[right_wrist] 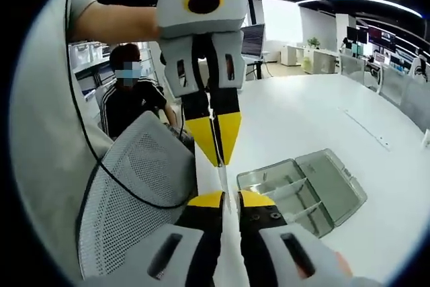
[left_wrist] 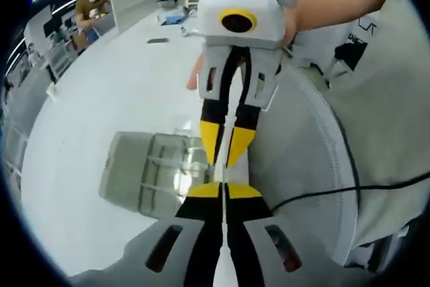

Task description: Insert the divider into the dual guide fixture by aligning both edges with the guide slots and pushing it downward to the bottom, including one-sided entry, uneven engagement, binding, and posture correction.

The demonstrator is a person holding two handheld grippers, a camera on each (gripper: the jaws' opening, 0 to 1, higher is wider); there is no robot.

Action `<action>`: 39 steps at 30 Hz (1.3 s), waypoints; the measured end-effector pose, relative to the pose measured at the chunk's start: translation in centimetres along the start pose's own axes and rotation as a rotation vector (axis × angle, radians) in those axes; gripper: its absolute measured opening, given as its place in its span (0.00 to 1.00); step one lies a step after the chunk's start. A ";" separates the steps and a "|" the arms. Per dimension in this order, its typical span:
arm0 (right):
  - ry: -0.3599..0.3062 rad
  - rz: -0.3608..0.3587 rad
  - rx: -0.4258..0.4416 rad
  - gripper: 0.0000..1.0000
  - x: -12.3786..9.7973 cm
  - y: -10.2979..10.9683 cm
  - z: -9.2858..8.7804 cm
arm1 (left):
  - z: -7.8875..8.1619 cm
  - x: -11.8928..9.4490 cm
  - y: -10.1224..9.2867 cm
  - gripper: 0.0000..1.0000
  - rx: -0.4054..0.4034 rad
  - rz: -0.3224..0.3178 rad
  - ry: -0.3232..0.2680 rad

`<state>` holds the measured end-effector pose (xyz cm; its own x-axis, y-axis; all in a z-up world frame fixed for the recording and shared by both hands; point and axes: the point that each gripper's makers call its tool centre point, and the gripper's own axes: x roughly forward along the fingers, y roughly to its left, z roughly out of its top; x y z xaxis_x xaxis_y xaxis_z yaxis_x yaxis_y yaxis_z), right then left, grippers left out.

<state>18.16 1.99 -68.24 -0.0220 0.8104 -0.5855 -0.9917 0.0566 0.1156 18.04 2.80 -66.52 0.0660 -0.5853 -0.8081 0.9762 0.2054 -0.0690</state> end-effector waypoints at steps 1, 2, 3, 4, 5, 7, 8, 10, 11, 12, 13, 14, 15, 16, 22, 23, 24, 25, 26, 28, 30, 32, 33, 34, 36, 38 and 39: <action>-0.008 -0.002 -0.009 0.05 -0.1 0.0 0.2 | 0.0 0.0 0.0 0.00 0.002 -0.003 0.004; -0.008 -0.003 -0.009 0.06 -0.1 0.0 0.2 | -0.1 0.0 0.0 0.00 0.005 0.000 0.008; -0.011 -0.006 -0.002 0.07 -0.2 -0.1 0.2 | -0.2 0.0 0.0 0.00 0.010 -0.003 0.018; -0.011 -0.008 -0.002 0.08 -0.2 -0.1 0.2 | -0.3 0.0 0.0 0.00 0.013 -0.002 0.026; -0.008 -0.010 -0.003 0.09 -0.2 -0.2 0.1 | -0.3 0.0 0.1 0.00 0.020 0.002 0.030; -0.013 -0.012 -0.001 0.10 -0.3 -0.2 0.3 | -0.5 -0.1 0.2 0.00 0.026 0.002 0.042; -0.015 -0.012 -0.001 0.10 -0.3 -0.2 0.3 | -0.5 -0.1 0.4 0.00 0.027 0.008 0.050; -0.012 -0.018 -0.001 0.12 -0.4 -0.3 0.3 | -0.6 -0.3 0.7 0.00 0.033 0.015 0.064; -0.012 -0.020 0.000 0.13 -0.4 -0.3 0.3 | -0.7 -0.3 0.9 0.00 0.036 0.020 0.073; -0.014 -0.021 0.001 0.14 -0.5 -0.3 0.3 | -0.9 -0.4 1.2 0.00 0.042 0.026 0.090; -0.015 -0.023 0.001 0.14 -0.5 -0.3 0.3 | -1.0 -0.5 1.4 0.00 0.048 0.032 0.103; -0.014 -0.028 -0.001 0.15 -0.6 -0.4 0.3 | -1.2 -0.5 1.6 0.00 0.054 0.035 0.119; -0.012 -0.030 0.001 0.17 -0.6 -0.4 0.3 | -1.3 -0.6 1.8 0.00 0.051 0.038 0.125; -0.013 -0.035 -0.003 0.18 -0.7 -0.5 0.3 | -1.4 -0.6 2.0 0.00 0.051 0.041 0.136; -0.010 -0.055 0.001 0.21 -1.2 -0.7 0.0 | -2.0 -0.6 2.9 0.00 0.044 0.054 0.194; -0.010 -0.058 -0.001 0.22 -1.3 -0.8 -0.1 | -2.2 -0.6 3.0 0.00 0.045 0.055 0.208; -0.010 -0.059 0.000 0.22 -1.3 -0.8 -0.1 | -2.3 -0.5 3.2 0.00 0.046 0.058 0.215; -0.008 -0.060 -0.001 0.22 -1.4 -0.8 -0.1 | -2.4 -0.5 3.3 0.00 0.045 0.059 0.224; -0.007 -0.064 -0.005 0.23 -1.5 -0.9 -0.1 | -2.5 -0.5 3.4 0.00 0.045 0.061 0.233; -0.007 -0.066 -0.005 0.23 -1.6 -0.9 -0.1 | -2.7 -0.4 3.7 0.00 0.043 0.065 0.251; -0.006 -0.069 -0.007 0.23 -1.7 -0.9 -0.1 | -2.9 -0.4 3.9 0.00 0.037 0.067 0.267; -0.007 -0.071 -0.009 0.24 -1.9 -0.9 0.0 | -3.1 -0.3 4.2 0.00 0.039 0.071 0.287; -0.007 -0.071 -0.010 0.24 -1.9 -0.9 0.0 | -3.2 -0.3 4.3 0.00 0.041 0.072 0.295; -0.007 -0.073 -0.013 0.24 -2.0 -0.9 0.0 | -3.3 -0.3 4.5 0.00 0.043 0.075 0.304; -0.007 -0.074 -0.013 0.24 -2.0 -0.9 -0.1 | -3.4 -0.3 4.8 0.00 0.042 0.079 0.317; -0.004 -0.077 -0.014 0.24 -2.2 -0.9 -0.1 | -3.4 -0.2 5.0 0.00 0.041 0.082 0.323; -0.002 -0.076 -0.014 0.24 -2.2 -0.9 -0.2 | -3.4 -0.1 5.1 0.00 0.040 0.082 0.327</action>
<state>19.07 0.06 -67.19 0.0541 0.8052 -0.5905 -0.9921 0.1104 0.0596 22.35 6.57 -68.73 0.0816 -0.2838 -0.9554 0.9781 0.2067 0.0221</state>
